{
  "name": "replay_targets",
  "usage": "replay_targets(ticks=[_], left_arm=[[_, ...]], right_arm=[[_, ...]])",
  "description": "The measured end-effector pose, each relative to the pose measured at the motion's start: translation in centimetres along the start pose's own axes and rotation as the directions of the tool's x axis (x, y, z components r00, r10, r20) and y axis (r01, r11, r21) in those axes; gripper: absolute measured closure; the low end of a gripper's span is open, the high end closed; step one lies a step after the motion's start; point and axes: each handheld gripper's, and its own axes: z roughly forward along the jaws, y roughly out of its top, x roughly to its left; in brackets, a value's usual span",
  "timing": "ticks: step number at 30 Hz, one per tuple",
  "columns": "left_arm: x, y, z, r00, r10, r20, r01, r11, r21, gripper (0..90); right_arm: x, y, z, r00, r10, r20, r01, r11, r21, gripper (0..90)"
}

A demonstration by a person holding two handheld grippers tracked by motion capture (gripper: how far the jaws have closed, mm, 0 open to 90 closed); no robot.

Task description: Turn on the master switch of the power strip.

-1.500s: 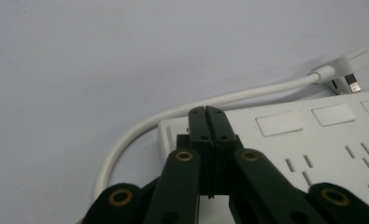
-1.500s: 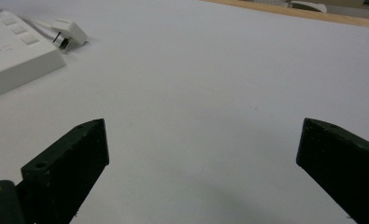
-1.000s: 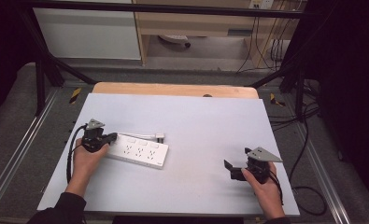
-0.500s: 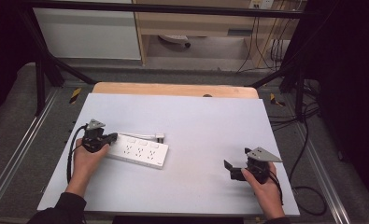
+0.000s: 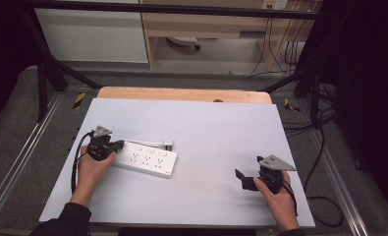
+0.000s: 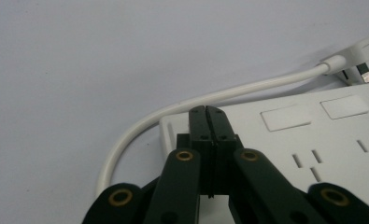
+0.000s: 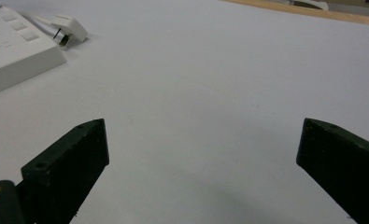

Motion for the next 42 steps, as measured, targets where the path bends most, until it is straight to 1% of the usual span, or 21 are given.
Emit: replay_targets(ticks=[3,8,13,18,20,21,26,28,31,36,42], left_arm=[[-0.07,0.04,0.07,1.0,0.004,0.001,-0.004,1.0,0.0,90.0],[0.16,-0.02,0.08,0.9999,-0.014,0.005,0.014,0.9999,-0.005,90.0],[0.11,0.02,0.08,0.9999,-0.017,0.0,0.017,0.9999,-0.001,90.0],[0.19,-0.01,0.11,0.9996,-0.026,0.006,0.026,0.9997,0.0,90.0],[0.11,0.01,0.13,0.9999,-0.011,-0.001,0.011,0.9999,0.003,90.0],[0.09,0.01,0.14,0.9999,-0.01,-0.003,0.01,0.9999,0.002,90.0],[0.14,-0.07,0.17,0.9999,-0.017,0.002,0.017,0.9999,-0.002,90.0],[0.06,-0.07,0.19,1.0,-0.008,-0.004,0.008,1.0,0.0,90.0],[0.07,-0.06,0.18,0.9999,-0.014,-0.006,0.014,0.9999,0.002,90.0],[0.05,-0.03,0.21,0.9999,-0.013,-0.009,0.013,0.9999,0.01,90.0],[-0.04,-0.08,0.23,0.9998,-0.013,-0.013,0.013,0.9999,0.005,90.0]], right_arm=[[0.01,0.01,-0.01,1.0,-0.002,0.002,0.002,1.0,0.0,2.9],[0.0,0.01,-0.1,1.0,0.002,0.002,-0.002,1.0,-0.003,2.9],[0.02,0.02,-0.05,1.0,0.002,0.001,-0.002,1.0,-0.002,2.9],[0.02,0.02,-0.07,1.0,0.004,0.002,-0.004,1.0,-0.002,3.0],[0.03,0.01,-0.07,1.0,0.004,0.002,-0.004,1.0,-0.001,2.9],[0.03,0.01,-0.07,1.0,0.004,0.002,-0.004,1.0,-0.001,3.0],[0.01,-0.01,-0.04,1.0,0.003,0.002,-0.003,1.0,-0.001,2.9],[0.01,-0.02,-0.03,1.0,0.004,0.003,-0.004,1.0,0.001,2.9],[0.01,-0.02,-0.05,1.0,0.005,0.003,-0.005,1.0,0.001,2.9],[-0.06,-0.04,-0.08,1.0,0.005,0.005,-0.005,1.0,-0.001,2.9],[-0.03,-0.04,-0.04,1.0,0.005,0.004,-0.005,1.0,0.001,2.9]])
